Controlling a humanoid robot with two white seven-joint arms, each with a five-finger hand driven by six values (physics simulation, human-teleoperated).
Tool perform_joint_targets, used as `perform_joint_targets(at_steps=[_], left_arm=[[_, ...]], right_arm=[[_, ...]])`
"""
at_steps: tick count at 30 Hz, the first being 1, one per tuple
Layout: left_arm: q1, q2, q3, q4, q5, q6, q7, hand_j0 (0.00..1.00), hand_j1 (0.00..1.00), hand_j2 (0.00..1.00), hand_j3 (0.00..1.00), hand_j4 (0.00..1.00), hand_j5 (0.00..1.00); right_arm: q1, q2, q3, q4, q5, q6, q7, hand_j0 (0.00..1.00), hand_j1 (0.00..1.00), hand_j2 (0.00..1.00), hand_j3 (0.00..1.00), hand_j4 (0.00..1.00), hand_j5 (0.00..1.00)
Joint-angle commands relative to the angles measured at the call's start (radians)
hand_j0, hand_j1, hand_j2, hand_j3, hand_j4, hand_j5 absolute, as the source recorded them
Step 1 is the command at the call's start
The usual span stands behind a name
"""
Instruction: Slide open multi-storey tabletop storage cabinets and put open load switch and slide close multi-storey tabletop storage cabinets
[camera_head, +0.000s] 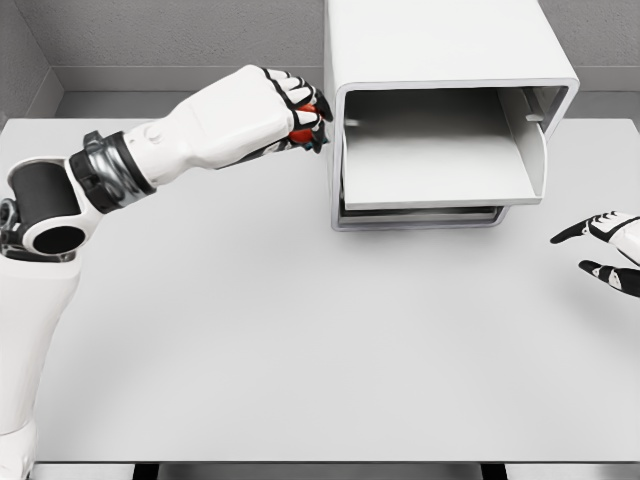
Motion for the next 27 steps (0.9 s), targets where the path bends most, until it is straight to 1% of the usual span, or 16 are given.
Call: perform_joint_targets(at_steps=[1, 6, 7, 14, 16, 18, 22, 24, 26, 27], left_arm=[[-0.002, 0.003, 0.000, -0.008, 0.030, 0.002, -0.007, 0.39, 0.39, 0.39, 0.39, 0.39, 0.39], [-0.002, 0.001, -0.010, -0.008, 0.064, 0.002, -0.007, 0.39, 0.39, 0.39, 0.39, 0.39, 0.39], [-0.002, 0.003, -0.013, -0.008, 0.087, 0.002, -0.007, 0.39, 0.39, 0.39, 0.39, 0.39, 0.39], [-0.002, -0.008, -0.017, -0.008, 0.107, 0.002, -0.005, 0.40, 0.40, 0.40, 0.40, 0.40, 0.40], [-0.003, -0.010, -0.017, -0.008, 0.111, 0.002, -0.005, 0.40, 0.40, 0.40, 0.40, 0.40, 0.40], [-0.006, -0.011, -0.019, -0.008, 0.111, 0.002, -0.005, 0.40, 0.40, 0.40, 0.40, 0.40, 0.40], [-0.012, -0.020, -0.054, -0.008, 0.104, 0.002, -0.007, 0.40, 0.40, 0.40, 0.40, 0.40, 0.40], [-0.012, -0.033, -0.056, -0.008, 0.101, 0.002, -0.007, 0.40, 0.40, 0.40, 0.40, 0.40, 0.40], [-0.018, -0.048, -0.077, -0.008, 0.099, 0.002, -0.007, 0.40, 0.40, 0.40, 0.40, 0.40, 0.40], [-0.020, -0.062, -0.082, -0.008, 0.085, 0.002, -0.008, 0.40, 0.40, 0.40, 0.40, 0.40, 0.40]], right_arm=[[0.000, 0.000, 0.000, 0.000, -0.008, 0.002, 0.000, 0.65, 0.65, 0.65, 0.65, 0.65, 0.65], [0.000, 0.000, 0.000, 0.000, -0.008, 0.002, 0.000, 0.66, 0.66, 0.66, 0.66, 0.66, 0.66], [0.000, 0.000, 0.000, 0.000, -0.008, 0.002, 0.000, 0.66, 0.66, 0.66, 0.66, 0.66, 0.66], [0.000, 0.000, 0.000, 0.000, -0.008, 0.002, 0.000, 0.66, 0.66, 0.66, 0.66, 0.66, 0.66], [0.000, 0.000, 0.000, 0.003, -0.008, 0.002, 0.000, 0.68, 0.68, 0.68, 0.68, 0.68, 0.68], [0.000, 0.000, 0.000, 0.000, -0.008, 0.002, -0.001, 0.68, 0.68, 0.68, 0.68, 0.68, 0.68], [0.000, 0.000, 0.000, 0.001, -0.008, 0.002, -0.001, 0.68, 0.68, 0.68, 0.68, 0.68, 0.68], [0.000, 0.000, 0.000, 0.000, -0.008, 0.002, -0.001, 0.68, 0.68, 0.68, 0.68, 0.68, 0.68], [0.003, 0.001, 0.000, -0.002, -0.008, 0.002, 0.000, 0.68, 0.68, 0.68, 0.68, 0.68, 0.68], [0.002, 0.001, 0.000, -0.002, -0.008, 0.002, -0.001, 0.68, 0.68, 0.68, 0.68, 0.68, 0.68]])
